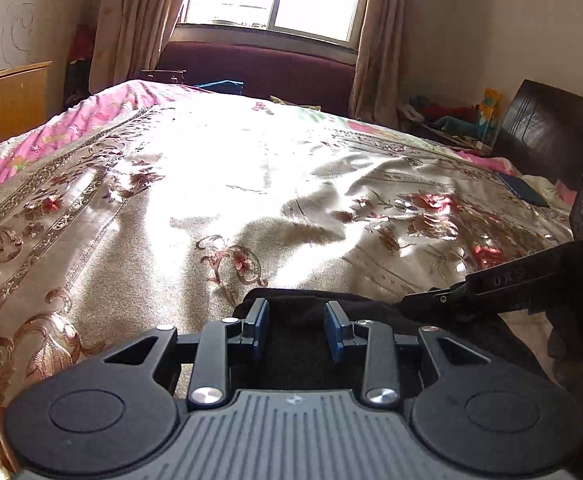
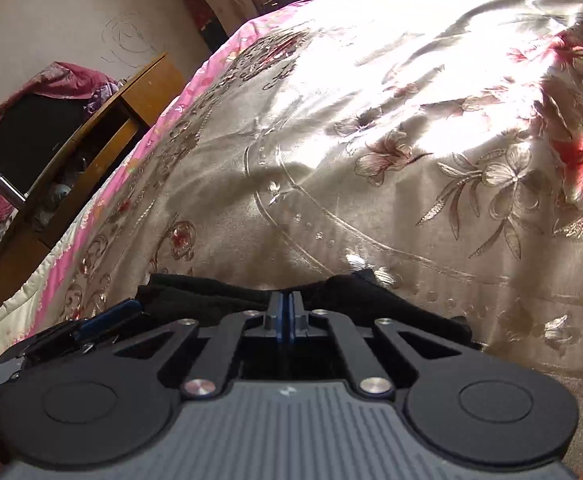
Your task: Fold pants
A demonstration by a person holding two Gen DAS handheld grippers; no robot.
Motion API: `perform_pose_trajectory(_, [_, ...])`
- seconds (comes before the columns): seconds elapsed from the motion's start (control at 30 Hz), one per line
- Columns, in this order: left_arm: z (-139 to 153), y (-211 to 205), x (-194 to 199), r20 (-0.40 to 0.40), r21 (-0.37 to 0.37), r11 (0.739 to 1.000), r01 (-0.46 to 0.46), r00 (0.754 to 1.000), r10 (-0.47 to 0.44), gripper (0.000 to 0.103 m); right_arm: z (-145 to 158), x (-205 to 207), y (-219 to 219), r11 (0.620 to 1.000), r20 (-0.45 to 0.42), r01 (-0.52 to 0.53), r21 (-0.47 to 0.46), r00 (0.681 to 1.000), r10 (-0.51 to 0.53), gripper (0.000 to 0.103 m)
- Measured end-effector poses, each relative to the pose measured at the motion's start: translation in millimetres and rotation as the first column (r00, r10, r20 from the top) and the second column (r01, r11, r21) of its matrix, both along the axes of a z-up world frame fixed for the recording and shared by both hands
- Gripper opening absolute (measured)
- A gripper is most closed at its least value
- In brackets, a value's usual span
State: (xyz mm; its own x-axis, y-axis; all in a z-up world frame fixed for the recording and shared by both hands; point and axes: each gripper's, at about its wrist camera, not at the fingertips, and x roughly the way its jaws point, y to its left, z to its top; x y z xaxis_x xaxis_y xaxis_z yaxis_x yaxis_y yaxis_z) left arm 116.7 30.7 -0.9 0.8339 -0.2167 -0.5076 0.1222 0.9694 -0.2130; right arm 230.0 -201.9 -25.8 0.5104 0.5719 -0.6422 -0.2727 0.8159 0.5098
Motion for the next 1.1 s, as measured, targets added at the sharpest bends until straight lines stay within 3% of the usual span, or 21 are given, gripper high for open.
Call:
perform_pose_trajectory(0.03, [4,5,-5,0.019,-0.017,1.000,-0.012,1.000,0.012,0.046,10,-6,1,1.000,0.037,-0.021,-0.015,0.999,0.022,0.013])
perform_pose_trajectory(0.1, [12,18,-19,0.030,-0.055,0.998,-0.042,0.999,0.044,0.046,30,-15,11,0.994,0.116,-0.093,-0.061,0.988,0.099,0.015])
perform_pose_trajectory(0.23, [18,38,-61,0.002,-0.084,0.995,-0.053,0.999,0.053,0.050,51,-10,52,0.949,0.143,-0.307,-0.066,0.939,0.314,0.025])
perform_pose_trajectory(0.4, [13,41,-106,-0.054,-0.067,0.997,-0.035,0.998,0.031,0.053,46,5,119,0.837,0.112,-0.489,-0.246,0.843,0.526,0.032])
perform_pose_trajectory(0.53, [10,39,-115,-0.081,-0.107,0.994,-0.010,0.997,0.001,0.054,48,17,136,0.778,0.022,-0.568,-0.269,0.804,0.595,0.035])
perform_pose_trajectory(0.63, [7,39,-119,-0.091,-0.136,0.991,-0.005,0.996,-0.008,0.054,61,8,136,0.707,0.029,-0.632,-0.317,0.739,0.674,0.034])
perform_pose_trajectory(0.7, [3,39,-118,-0.115,-0.153,0.988,0.000,0.993,-0.018,0.055,60,9,142,0.670,0.003,-0.653,-0.353,0.715,0.699,0.034])
perform_pose_trajectory(0.8, [-4,36,-120,-0.148,-0.168,0.986,0.014,0.988,-0.039,0.055,49,23,157,0.654,-0.046,-0.664,-0.362,0.713,0.699,0.034])
perform_pose_trajectory(0.87, [-6,34,-122,-0.157,-0.157,0.987,0.014,0.987,-0.039,0.055,46,28,164,0.672,-0.059,-0.665,-0.326,0.724,0.687,0.026])
perform_pose_trajectory(0.9, [-6,35,-122,-0.157,-0.157,0.987,0.012,0.987,-0.037,0.055,47,25,167,0.669,-0.060,-0.658,-0.346,0.727,0.685,0.016])
perform_pose_trajectory(1.0, [-3,36,-120,-0.138,-0.154,0.988,0.016,0.990,-0.038,0.055,61,7,169,0.642,-0.042,-0.635,-0.430,0.724,0.688,0.005])
perform_pose_trajectory(1.07, [0,33,-118,-0.119,-0.148,0.989,0.031,0.992,-0.048,0.055,71,7,163,0.660,-0.021,-0.610,-0.439,0.742,0.671,0.003])
perform_pose_trajectory(1.1, [1,31,-116,-0.106,-0.148,0.988,0.042,0.993,-0.058,0.055,75,12,158,0.687,-0.005,-0.581,-0.437,0.765,0.644,0.002])
